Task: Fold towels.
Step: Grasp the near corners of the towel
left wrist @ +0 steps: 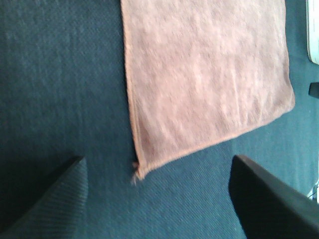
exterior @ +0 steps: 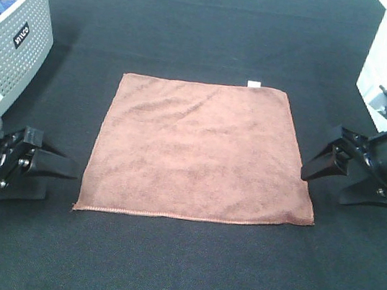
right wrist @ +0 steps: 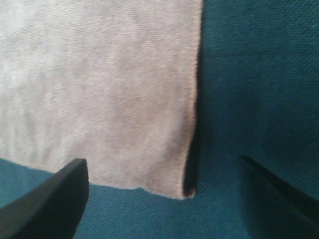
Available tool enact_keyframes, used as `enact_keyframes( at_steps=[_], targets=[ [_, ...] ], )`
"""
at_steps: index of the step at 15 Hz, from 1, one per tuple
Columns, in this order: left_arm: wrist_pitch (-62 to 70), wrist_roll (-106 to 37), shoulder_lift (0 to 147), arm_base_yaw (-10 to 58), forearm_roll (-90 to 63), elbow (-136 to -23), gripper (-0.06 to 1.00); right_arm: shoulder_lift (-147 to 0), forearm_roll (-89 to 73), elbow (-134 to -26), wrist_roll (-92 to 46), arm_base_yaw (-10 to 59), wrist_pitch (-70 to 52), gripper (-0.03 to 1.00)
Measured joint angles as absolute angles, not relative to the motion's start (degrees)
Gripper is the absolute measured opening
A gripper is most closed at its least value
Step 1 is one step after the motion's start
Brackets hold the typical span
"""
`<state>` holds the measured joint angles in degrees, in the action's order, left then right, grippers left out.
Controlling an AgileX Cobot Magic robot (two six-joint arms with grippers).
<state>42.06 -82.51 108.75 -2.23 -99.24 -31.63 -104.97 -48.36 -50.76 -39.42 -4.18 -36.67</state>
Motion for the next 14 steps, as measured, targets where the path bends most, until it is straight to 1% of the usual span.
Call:
enact_keyframes(
  at_steps=[3, 5, 7, 11, 12, 14],
  targets=[
    [41.94, -83.02, 110.29, -1.43, -99.24, -34.49, 0.74, -106.40, -48.64, -50.88, -39.48, -4.18, -35.01, 0.76],
    [41.94, -83.02, 112.24, 0.92, -99.24, -37.59, 0.74, -107.89, -49.62, -50.88, -40.22, -4.18, -34.43, 0.76],
    [41.37, -83.02, 115.22, 4.35, -99.58, -40.62, 0.74, -110.12, -52.60, -50.88, -42.57, -4.18, -34.26, 0.76],
    [42.69, -81.93, 118.83, 7.68, -100.84, -44.58, 0.74, -113.04, -61.02, -51.45, -48.19, -4.24, -35.92, 0.75],
    [43.20, -81.59, 119.63, 8.25, -101.18, -45.55, 0.74, -113.79, -62.11, -51.97, -48.64, -4.01, -36.84, 0.74],
    [43.60, -80.39, 120.84, 9.57, -101.70, -47.10, 0.74, -115.22, -62.91, -53.69, -48.93, -1.15, -37.24, 0.72]
  ],
)
